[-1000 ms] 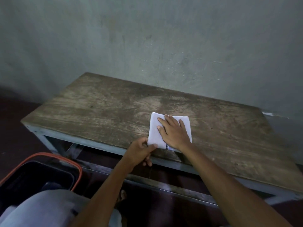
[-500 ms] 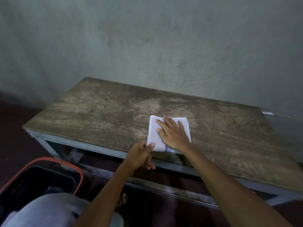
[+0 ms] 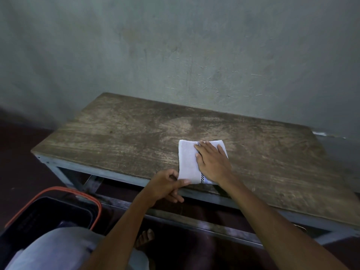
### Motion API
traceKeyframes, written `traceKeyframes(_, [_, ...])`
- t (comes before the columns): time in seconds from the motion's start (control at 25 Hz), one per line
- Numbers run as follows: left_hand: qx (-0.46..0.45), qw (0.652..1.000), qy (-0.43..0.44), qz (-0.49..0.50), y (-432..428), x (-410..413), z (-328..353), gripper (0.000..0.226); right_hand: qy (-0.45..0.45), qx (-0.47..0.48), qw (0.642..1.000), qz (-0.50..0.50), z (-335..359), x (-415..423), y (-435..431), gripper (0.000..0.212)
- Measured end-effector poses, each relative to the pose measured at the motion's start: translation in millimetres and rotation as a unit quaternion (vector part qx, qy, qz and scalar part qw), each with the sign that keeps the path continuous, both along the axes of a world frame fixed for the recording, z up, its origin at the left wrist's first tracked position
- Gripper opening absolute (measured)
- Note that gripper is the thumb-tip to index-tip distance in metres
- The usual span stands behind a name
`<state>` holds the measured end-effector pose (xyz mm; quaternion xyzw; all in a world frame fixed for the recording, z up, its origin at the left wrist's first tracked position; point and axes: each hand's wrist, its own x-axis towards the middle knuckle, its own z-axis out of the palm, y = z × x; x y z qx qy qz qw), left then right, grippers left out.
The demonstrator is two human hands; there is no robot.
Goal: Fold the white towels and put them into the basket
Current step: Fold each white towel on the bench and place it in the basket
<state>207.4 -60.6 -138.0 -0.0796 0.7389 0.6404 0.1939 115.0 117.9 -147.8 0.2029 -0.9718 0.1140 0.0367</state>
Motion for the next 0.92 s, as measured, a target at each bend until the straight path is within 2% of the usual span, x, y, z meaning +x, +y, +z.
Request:
traceKeyframes(0.12, [-0.018, 0.98, 0.07, 0.188, -8.1, -3.9, 5.7, 0.026, -0.016, -0.084, 0.996, 0.001, 2.2, -2.3, -0.2, 0.038])
traceKeyframes(0.2, [-0.107, 0.933, 0.204, 0.278, -0.2, -15.2, 10.0, 0.016, 0.016, -0.141, 0.989, -0.029, 9.6, -2.8, 4.6, 0.036])
traceKeyframes(0.24, [-0.188, 0.907, 0.278, 0.253, 8.3, -23.3, 12.8, 0.021, 0.041, -0.121, 0.991, -0.043, 12.5, -2.1, 8.6, 0.041])
traceKeyframes(0.28, [-0.278, 0.885, 0.328, 0.176, 19.6, -33.0, 12.2, 0.033, 0.045, -0.074, 0.995, -0.046, 12.9, -0.3, 12.8, 0.049])
traceKeyframes(0.36, [-0.437, 0.845, 0.307, -0.018, 42.8, -50.2, -0.6, 0.052, -0.006, 0.019, 0.999, -0.037, 5.7, 3.0, 19.1, 0.059])
traceKeyframes(0.4, [-0.493, 0.821, 0.278, -0.074, 48.6, -55.1, -8.1, 0.059, -0.035, 0.039, 0.998, -0.039, 0.5, 4.2, 21.3, 0.06])
traceKeyframes(0.48, [-0.535, 0.799, 0.262, -0.084, 49.5, -65.6, -25.5, 0.077, -0.07, 0.039, 0.996, -0.049, -4.7, 0.7, 25.1, 0.064])
traceKeyframes(0.56, [-0.552, 0.782, 0.285, -0.048, 47.3, -68.9, -33.9, 0.08, -0.089, 0.007, 0.995, -0.051, -4.1, -3.6, 27.2, 0.068])
traceKeyframes(0.64, [-0.553, 0.786, 0.277, -0.026, 43.1, -72.9, -33.5, 0.067, -0.115, -0.036, 0.992, -0.046, -3.4, -6.0, 30.3, 0.069])
traceKeyframes(0.72, [-0.534, 0.821, 0.199, -0.033, 37.0, -77.3, -29.4, 0.06, -0.138, -0.091, 0.985, -0.052, -5.0, -9.0, 35.8, 0.067])
traceKeyframes(0.8, [-0.517, 0.842, 0.151, -0.007, 29.6, -75.0, -25.0, 0.059, -0.129, -0.123, 0.981, -0.081, -11.4, -8.4, 44.7, 0.067])
traceKeyframes(0.92, [-0.492, 0.854, 0.165, 0.041, 21.3, -66.5, -23.7, 0.052, -0.079, -0.134, 0.977, -0.142, -9.7, -2.5, 61.3, 0.06])
